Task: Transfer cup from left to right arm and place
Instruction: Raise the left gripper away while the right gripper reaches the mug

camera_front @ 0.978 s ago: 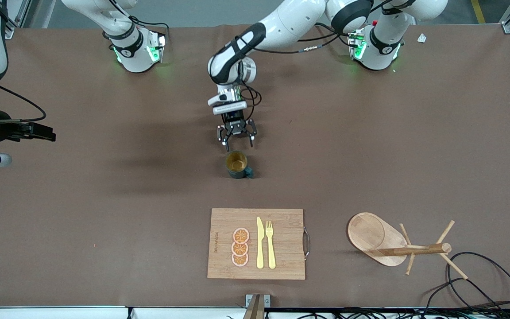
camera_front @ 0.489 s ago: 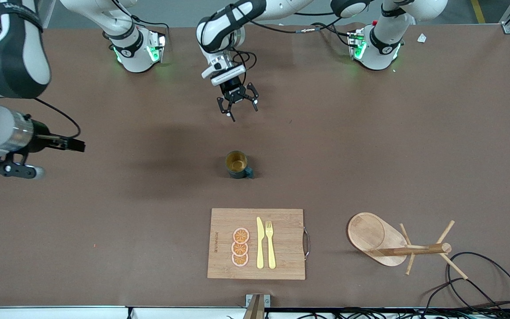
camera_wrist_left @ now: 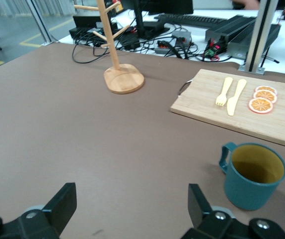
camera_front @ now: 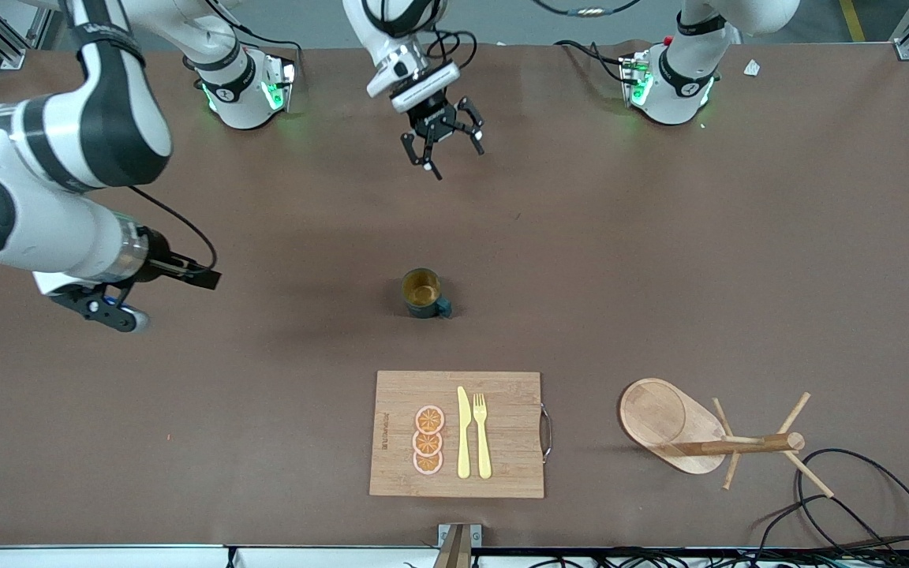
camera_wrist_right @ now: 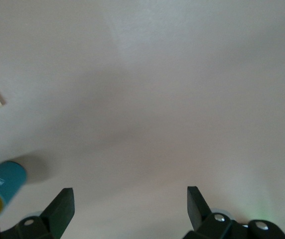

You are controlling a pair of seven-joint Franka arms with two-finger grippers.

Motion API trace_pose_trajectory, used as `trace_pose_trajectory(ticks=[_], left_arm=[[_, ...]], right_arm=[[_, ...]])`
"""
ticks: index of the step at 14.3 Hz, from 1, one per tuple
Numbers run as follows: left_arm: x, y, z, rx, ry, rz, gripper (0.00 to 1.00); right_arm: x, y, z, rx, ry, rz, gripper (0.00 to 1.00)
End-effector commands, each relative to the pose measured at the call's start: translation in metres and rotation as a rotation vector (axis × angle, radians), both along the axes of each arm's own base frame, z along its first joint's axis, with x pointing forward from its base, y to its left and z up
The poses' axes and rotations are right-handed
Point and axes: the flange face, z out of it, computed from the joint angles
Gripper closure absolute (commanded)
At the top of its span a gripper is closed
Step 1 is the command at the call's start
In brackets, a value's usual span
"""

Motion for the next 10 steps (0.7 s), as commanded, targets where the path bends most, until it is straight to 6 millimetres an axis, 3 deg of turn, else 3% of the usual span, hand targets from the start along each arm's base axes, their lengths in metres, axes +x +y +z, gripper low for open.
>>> trace_pose_trajectory(ticks=[1,4,10], left_arm=[[0.011,0.027,0.052,-0.040,0.064,0.028,0.02],[0.034,0.046,0.106,-0.085,0.105,0.055,0.02],[0.112,0.101,0.212,-0.216,0.228,0.120,0.01]], right_arm=[[-0.008,0.029,-0.009,-0.006,-0.007,-0.096,0.00],[-0.016,0.070,-0.020,-0.043,-0.022,-0.229,0.00],[-0.030,0.139,-0.050,-0.043,0.022,-0.438,0.00]])
